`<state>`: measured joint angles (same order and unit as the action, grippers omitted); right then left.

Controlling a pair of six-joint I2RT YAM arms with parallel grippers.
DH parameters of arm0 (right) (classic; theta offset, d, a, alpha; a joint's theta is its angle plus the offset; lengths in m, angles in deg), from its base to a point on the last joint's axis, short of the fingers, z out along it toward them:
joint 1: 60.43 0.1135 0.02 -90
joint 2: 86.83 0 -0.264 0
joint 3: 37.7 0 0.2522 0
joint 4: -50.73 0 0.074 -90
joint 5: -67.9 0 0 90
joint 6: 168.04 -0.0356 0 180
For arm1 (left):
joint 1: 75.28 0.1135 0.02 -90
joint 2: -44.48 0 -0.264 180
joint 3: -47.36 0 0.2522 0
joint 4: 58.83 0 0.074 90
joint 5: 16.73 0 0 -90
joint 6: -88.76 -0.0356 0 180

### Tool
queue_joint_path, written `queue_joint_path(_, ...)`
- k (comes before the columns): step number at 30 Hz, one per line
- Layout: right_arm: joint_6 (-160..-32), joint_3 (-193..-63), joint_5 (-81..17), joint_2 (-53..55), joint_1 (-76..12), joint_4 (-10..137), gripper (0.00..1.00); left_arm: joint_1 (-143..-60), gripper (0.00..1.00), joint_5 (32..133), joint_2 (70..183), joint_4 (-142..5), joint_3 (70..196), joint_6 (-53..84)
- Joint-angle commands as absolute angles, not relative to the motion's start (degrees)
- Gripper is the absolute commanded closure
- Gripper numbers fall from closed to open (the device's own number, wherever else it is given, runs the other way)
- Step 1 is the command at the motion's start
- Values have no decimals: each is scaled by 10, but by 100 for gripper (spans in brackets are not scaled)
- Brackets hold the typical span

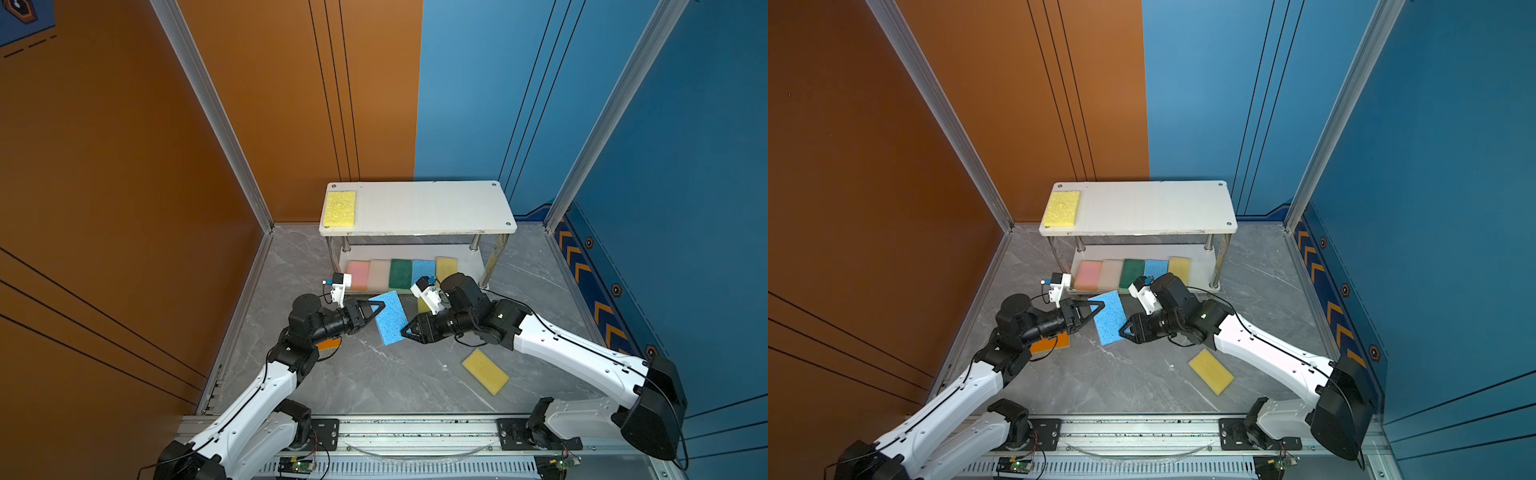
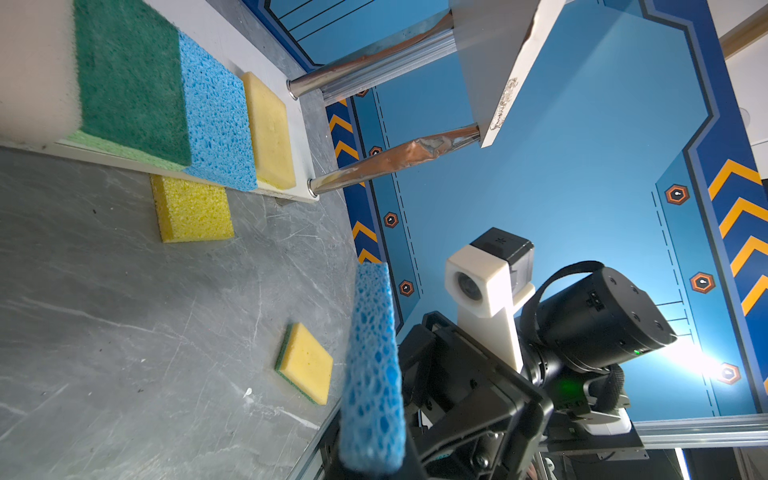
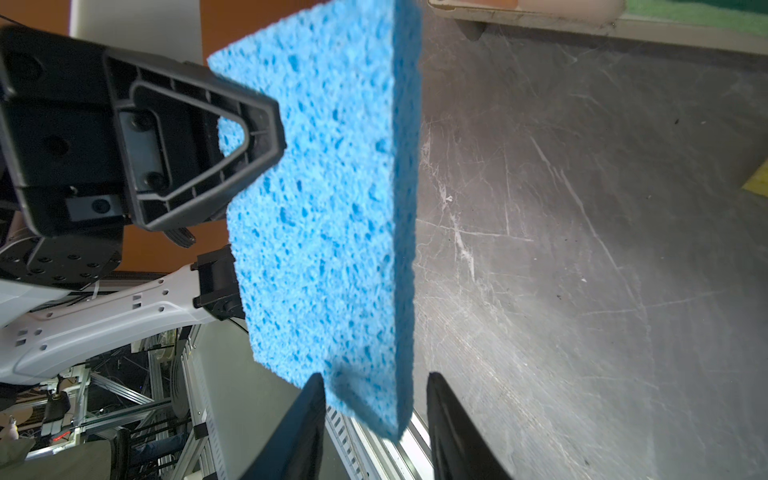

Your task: Place and organize the cleaning sponges onto the shelf

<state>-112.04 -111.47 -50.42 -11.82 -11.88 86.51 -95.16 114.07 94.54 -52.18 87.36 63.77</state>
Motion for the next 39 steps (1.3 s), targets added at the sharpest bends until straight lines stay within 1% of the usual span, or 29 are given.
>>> queue_joint_path(1, -1127, -1104, -504, -118, -117, 852, 63, -947, 100, 1153, 937, -503, 866, 640)
queue_joint_path(5, -1128, -1104, -503, -120, -117, 852, 71, -946, 100, 1153, 940, -503, 868, 639)
queue_joint_path(13, -1129, -1105, -501, -120, -117, 852, 93, -944, 100, 1155, 939, -503, 868, 640)
queue_joint_path(19, -1131, -1108, -497, -125, -118, 854, 100, -939, 98, 1158, 936, -503, 868, 642)
queue_joint_path(20, -1130, -1109, -495, -127, -118, 854, 100, -938, 93, 1159, 935, -503, 868, 643)
queue_joint_path(21, -1130, -1110, -493, -130, -118, 856, 100, -937, 83, 1160, 934, -503, 869, 642)
queue_joint_path(22, -1128, -1111, -491, -134, -118, 858, 100, -934, 69, 1161, 933, -503, 870, 643)
queue_joint_path(26, -1117, -1128, -483, -150, -122, 886, 100, -905, 32, 1173, 912, -505, 871, 646)
queue_joint_path(27, -1111, -1135, -480, -156, -123, 898, 100, -890, 26, 1175, 901, -514, 869, 646)
queue_joint_path(29, -1099, -1152, -473, -169, -126, 924, 100, -864, 18, 1173, 874, -548, 872, 634)
queue_joint_path(31, -1087, -1176, -465, -185, -131, 954, 100, -839, 5, 1150, 832, -643, 890, 587)
queue_joint_path(33, -1077, -1204, -456, -198, -135, 983, 100, -827, 0, 1110, 794, -760, 919, 518)
queue_joint_path(35, -1070, -1235, -451, -210, -138, 1001, 100, -822, 2, 1065, 766, -869, 944, 461)
queue_joint_path(37, -1067, -1270, -445, -219, -140, 1010, 100, -819, 2, 1036, 751, -933, 957, 426)
queue_joint_path(39, -1067, -1304, -439, -221, -140, 1010, 100, -816, 2, 1021, 741, -959, 956, 416)
